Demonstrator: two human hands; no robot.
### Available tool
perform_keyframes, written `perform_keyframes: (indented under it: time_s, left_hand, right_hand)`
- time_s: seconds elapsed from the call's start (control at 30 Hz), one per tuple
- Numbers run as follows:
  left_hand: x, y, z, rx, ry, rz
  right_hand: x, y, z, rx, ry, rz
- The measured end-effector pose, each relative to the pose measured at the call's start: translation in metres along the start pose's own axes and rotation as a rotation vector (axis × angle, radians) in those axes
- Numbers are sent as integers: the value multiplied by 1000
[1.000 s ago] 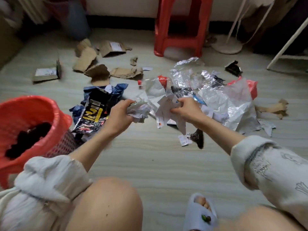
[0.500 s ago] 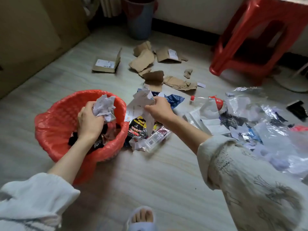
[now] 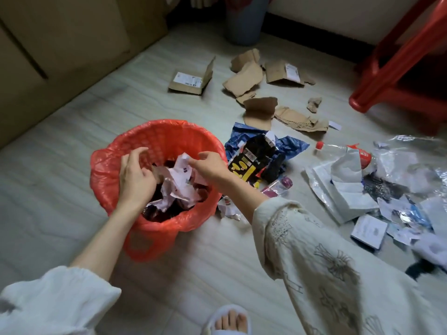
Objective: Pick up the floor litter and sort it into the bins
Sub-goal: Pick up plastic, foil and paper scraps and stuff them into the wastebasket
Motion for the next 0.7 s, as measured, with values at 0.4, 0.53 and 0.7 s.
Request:
perform_keyframes:
  time_s: [0.4,0.53,0.7]
  left_hand:
    - [-50,144,42,-111,-238,302]
    - [-107,220,80,-126,-450,446]
    - [-198,321,127,-156,-645,643]
  right_hand:
    - [-83,18,-102,148,96,-36]
    - [-156,67,-169,63,178,27]
    - [-259,125,-267,113,347,84]
Point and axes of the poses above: each hand's wrist, its own x-axis towards the middle knuckle, its own z-axis out of the palm, y = z × x, the point moved 9 cm from there along x, towards the middle knuckle, and after that the axes turned 1 degree about -y, right-handed, at the moved point
